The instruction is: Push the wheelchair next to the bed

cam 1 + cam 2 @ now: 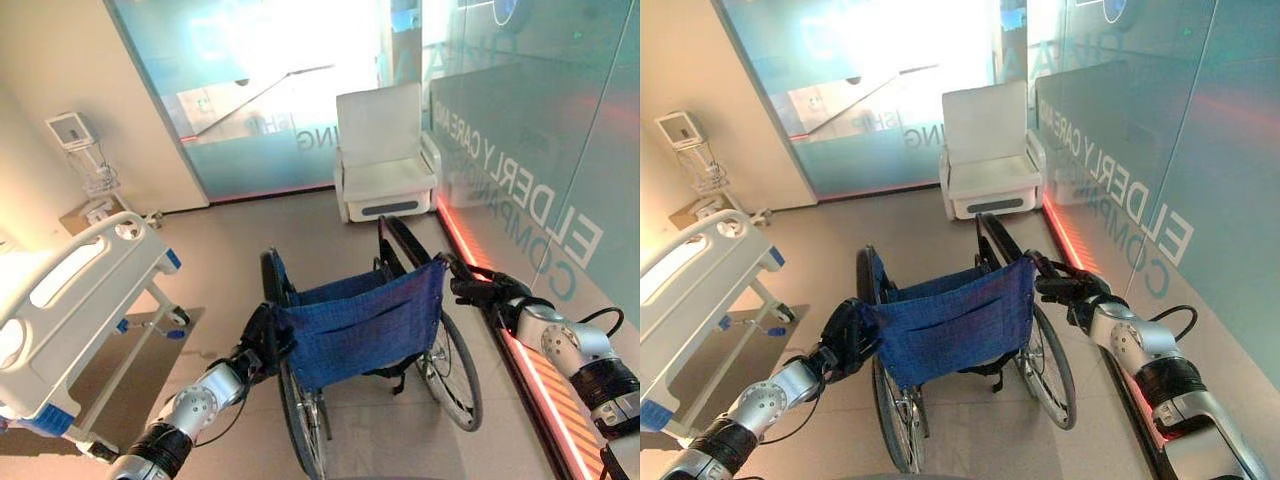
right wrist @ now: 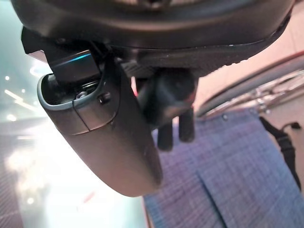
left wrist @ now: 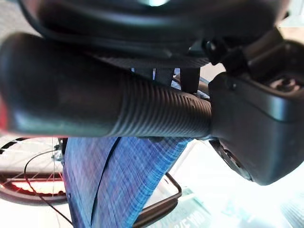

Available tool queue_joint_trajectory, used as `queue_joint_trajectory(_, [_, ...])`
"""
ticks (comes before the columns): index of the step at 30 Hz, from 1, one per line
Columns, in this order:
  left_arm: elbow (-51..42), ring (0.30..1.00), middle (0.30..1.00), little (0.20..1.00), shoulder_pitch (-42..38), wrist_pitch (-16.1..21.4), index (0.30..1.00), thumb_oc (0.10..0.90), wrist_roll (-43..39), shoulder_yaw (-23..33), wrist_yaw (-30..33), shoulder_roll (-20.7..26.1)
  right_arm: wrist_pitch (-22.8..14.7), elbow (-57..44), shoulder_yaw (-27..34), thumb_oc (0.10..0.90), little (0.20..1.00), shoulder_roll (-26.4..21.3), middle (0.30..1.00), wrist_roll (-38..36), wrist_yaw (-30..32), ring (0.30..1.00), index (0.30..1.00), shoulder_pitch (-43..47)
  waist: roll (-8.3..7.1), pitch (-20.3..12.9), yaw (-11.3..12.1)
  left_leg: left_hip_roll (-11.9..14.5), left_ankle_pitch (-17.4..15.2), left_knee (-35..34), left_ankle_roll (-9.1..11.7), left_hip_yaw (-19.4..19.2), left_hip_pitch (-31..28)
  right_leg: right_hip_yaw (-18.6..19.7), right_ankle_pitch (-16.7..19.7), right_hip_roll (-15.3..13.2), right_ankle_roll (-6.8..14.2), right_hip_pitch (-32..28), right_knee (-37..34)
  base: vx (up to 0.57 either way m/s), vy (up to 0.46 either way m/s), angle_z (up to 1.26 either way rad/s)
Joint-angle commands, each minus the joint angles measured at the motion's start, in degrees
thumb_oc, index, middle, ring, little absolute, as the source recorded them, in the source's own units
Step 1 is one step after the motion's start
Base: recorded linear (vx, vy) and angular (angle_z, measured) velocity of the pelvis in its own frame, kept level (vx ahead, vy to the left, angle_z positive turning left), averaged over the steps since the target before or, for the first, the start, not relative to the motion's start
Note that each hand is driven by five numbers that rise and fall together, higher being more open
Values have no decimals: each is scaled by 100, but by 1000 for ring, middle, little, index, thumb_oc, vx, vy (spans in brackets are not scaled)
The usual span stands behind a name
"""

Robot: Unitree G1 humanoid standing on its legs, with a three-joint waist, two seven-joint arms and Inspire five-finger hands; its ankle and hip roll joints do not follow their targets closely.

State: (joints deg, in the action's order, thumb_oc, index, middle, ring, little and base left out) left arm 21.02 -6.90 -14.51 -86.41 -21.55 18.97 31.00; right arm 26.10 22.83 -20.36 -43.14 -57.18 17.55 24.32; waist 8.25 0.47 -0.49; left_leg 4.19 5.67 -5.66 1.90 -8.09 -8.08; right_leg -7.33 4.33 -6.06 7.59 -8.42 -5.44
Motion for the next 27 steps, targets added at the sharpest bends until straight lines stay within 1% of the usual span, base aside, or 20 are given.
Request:
queue_joint_trajectory(1, [-1238, 300, 300, 300, -1390, 199, 300, 400, -1918, -288, -1957, -2435, -375, -1328, 231, 400, 300, 1818, 300, -1664, -980, 300, 300, 1905, -1034, 588, -25, -537, -919, 66, -259, -17, -479, -373, -428, 136, -191, -392, 66, 23, 25, 5])
queue_joint_trajectory(3, [-1354, 300, 300, 300, -1409, 330, 300, 400, -1730, -289, -1879, -2343, -333, -1286, 240, 400, 300, 1788, 300, -1703, -1042, 300, 300, 1815, -1025, 572, -7, -550, -931, 66, -267, 7, -488, -403, -428, 127, -183, -411, 61, 25, 30, 6])
queue_joint_trajectory(4, [-1438, 300, 300, 300, -1415, 437, 300, 400, -1350, -254, -1747, -2241, -295, -1240, 228, 400, 300, 1797, 300, -1693, -1072, 300, 300, 1741, -1020, 557, 6, -566, -939, 66, -272, 34, -503, -413, -438, 123, -178, -426, 66, 23, 29, 6])
queue_joint_trajectory(5, [-1478, 300, 300, 300, -1422, 452, 300, 400, -1207, -227, -1686, -2204, -264, -1236, 233, 400, 300, 1800, 300, -1688, -1067, 300, 300, 1714, -1019, 549, 16, -568, -941, 66, -273, 40, -508, -425, -440, 120, -176, -433, 67, 28, 34, 7])
queue_joint_trajectory(6, [-1559, 300, 300, 300, -1472, 564, 300, 400, -826, -196, -1493, -2057, -214, -1194, 214, 400, 300, 1804, 300, -1686, -1099, 300, 300, 1646, -1013, 536, 40, -576, -941, 66, -278, 63, -520, -453, -441, 110, -172, -447, 72, 17, 18, 5])
queue_joint_trajectory(8, [-1628, 300, 300, 300, -1513, 595, 300, 400, -628, -161, -1366, -1947, -195, -1146, 185, 400, 300, 1798, 300, -1654, -1148, 300, 300, 1600, -1012, 526, 58, -586, -946, 66, -284, 91, -528, -471, -445, 108, -164, -455, 77, 14, 20, 5])
queue_joint_trajectory(11, [-1701, 300, 300, 300, -1632, 472, 300, 400, -511, -24, -1205, -1749, -56, -1003, 129, 400, 300, 1787, 300, -1564, -1177, 300, 300, 1564, -1018, 494, 94, -604, -945, 66, -294, 135, -547, -501, -463, 112, -166, -480, 92, 18, 23, 5])
queue_joint_trajectory(13, [-1761, 300, 300, 300, -1723, 446, 300, 400, -460, 39, -1095, -1629, 151, -875, 75, 400, 300, 1736, 300, -1452, -1251, 300, 300, 1565, -1027, 482, 116, -615, -947, 66, -301, 176, -559, -511, -478, 115, -166, -496, 106, 0, 0, 0])
queue_joint_trajectory(15, [-1771, 300, 300, 300, -1793, 421, 300, 400, -495, 76, -1044, -1546, 283, -799, 40, 400, 300, 1693, 300, -1457, -1311, 300, 300, 1585, -1035, 471, 126, -620, -948, 66, -303, 194, -561, -520, -488, 114, -163, -502, 114, 0, 0, 0])
queue_joint_trajectory(16, [-1755, 300, 300, 300, -1846, 385, 300, 400, -396, 100, -1028, -1479, 428, -712, -7, 400, 300, 1650, 300, -1452, -1464, 300, 300, 1604, -1045, 459, 138, -630, -951, 66, -306, 217, -564, -524, -500, 117, -165, -507, 122, 9, 18, 3])
queue_joint_trajectory(18, [-1742, 300, 300, 300, -1896, 379, 300, 400, -271, 99, -1038, -1424, 438, -680, -63, 400, 300, 1626, 300, -1495, -1579, 300, 300, 1619, -1051, 452, 150, -637, -952, 66, -302, 235, -568, -538, -502, 121, -164, -522, 108, 4, 15, 6])
queue_joint_trajectory(20, [-1738, 300, 300, 300, -1976, 381, 300, 400, 50, 103, -963, -1300, 396, -674, -113, 400, 300, 1635, 300, -1718, -1788, 300, 300, 1585, -1048, 440, 199, -664, -947, 66, -303, 293, -573, -564, -498, 121, -164, -540, 83, 1, 20, 12])
queue_joint_trajectory(21, [-1734, 300, 300, 300, -1980, 382, 300, 400, 63, 104, -961, -1295, 393, -675, -113, 400, 300, 1637, 300, -1731, -1792, 300, 300, 1584, -1050, 441, 201, -667, -948, 66, -303, 297, -575, -567, -499, 119, -163, -543, 81, 8, 25, 10])
queue_joint_trajectory(23, [-1654, 300, 300, 300, -2050, 407, 300, 400, 357, 136, -860, -1220, 345, -658, -129, 400, 300, 1687, 300, -1924, -1848, 300, 300, 1595, -1040, 430, 252, -694, -947, 66, -308, 348, -590, -591, -504, 103, -154, -566, 73, 18, 36, 6])
queue_joint_trajectory(27, [-1357, 300, 300, 300, -2336, 448, 300, 400, 1186, 281, -526, -1009, 247, -515, -99, 400, 300, 1834, 300, -2100, -1783, 300, 300, 1685, -1005, 409, 333, -765, -968, 117, -346, 474, -591, -602, -600, 63, -152, -584, 201, 33, 86, 5])
